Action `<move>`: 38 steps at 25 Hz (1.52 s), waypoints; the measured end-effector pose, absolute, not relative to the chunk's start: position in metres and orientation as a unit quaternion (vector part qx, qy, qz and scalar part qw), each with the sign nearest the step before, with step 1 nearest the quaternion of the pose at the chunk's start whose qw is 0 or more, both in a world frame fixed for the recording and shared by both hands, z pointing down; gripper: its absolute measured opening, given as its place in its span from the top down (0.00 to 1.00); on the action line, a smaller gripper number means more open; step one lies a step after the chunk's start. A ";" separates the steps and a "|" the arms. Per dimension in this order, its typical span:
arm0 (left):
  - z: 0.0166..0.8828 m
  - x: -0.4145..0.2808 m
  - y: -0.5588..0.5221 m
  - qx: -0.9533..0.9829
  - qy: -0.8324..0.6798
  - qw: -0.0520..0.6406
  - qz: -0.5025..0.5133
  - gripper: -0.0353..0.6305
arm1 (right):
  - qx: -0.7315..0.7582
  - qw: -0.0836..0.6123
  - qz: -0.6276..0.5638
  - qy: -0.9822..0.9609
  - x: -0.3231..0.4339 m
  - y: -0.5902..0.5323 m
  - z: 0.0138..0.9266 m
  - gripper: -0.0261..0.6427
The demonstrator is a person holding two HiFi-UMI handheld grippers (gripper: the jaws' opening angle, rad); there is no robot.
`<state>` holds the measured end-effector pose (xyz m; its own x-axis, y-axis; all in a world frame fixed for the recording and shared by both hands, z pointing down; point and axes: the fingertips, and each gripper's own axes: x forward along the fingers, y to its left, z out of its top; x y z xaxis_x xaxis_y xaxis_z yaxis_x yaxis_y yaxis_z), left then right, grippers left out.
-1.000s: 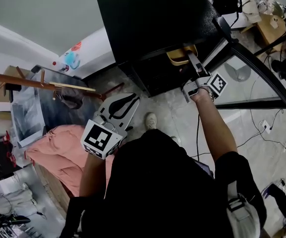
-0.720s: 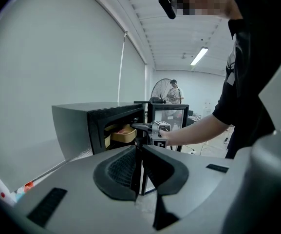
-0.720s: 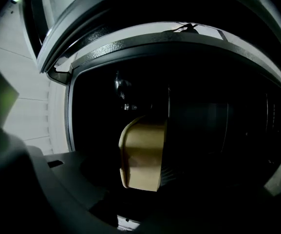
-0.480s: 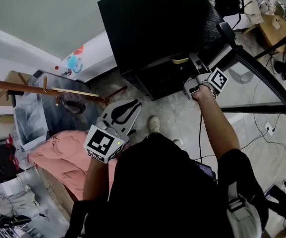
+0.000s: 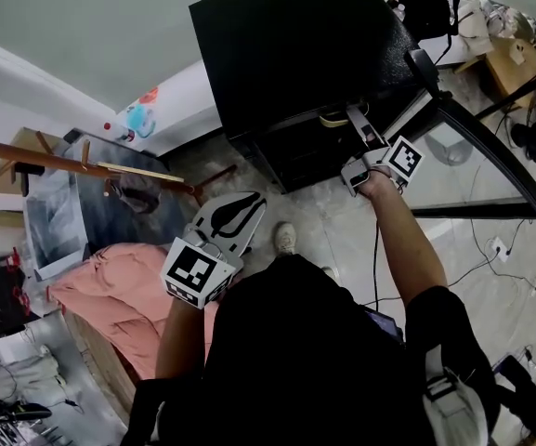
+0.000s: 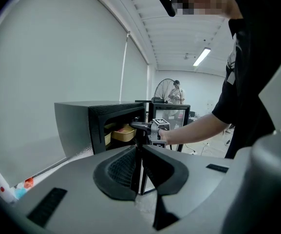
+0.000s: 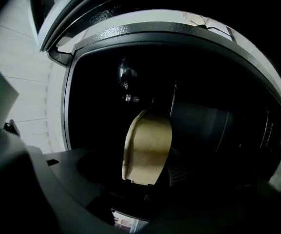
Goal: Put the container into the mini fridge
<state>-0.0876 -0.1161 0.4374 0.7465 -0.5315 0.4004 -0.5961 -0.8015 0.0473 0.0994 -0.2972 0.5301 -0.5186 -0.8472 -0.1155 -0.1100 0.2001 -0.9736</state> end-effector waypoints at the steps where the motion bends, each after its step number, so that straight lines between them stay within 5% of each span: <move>1: 0.438 -0.087 -0.115 0.931 -0.302 0.087 0.187 0.87 | -0.348 0.347 -0.531 0.691 0.100 -0.296 0.531 0.51; 11: 0.437 -0.082 -0.109 0.932 -0.305 0.083 0.180 0.87 | -0.383 0.303 -0.519 0.702 0.107 -0.261 0.546 0.51; 13: 0.440 -0.082 -0.109 0.931 -0.308 0.088 0.174 0.87 | -0.417 0.256 -0.484 0.726 0.106 -0.252 0.545 0.53; 17: 0.444 -0.078 -0.110 0.932 -0.307 0.096 0.166 0.87 | -0.511 0.101 -0.317 0.793 0.103 -0.242 0.536 0.75; 19: 0.444 -0.077 -0.111 0.933 -0.306 0.098 0.162 0.87 | -0.524 0.064 -0.266 0.806 0.098 -0.242 0.529 0.75; 38: 0.456 -0.110 -0.115 0.918 -0.336 0.125 0.167 0.87 | -0.530 0.026 -0.239 0.813 0.080 -0.298 0.526 0.75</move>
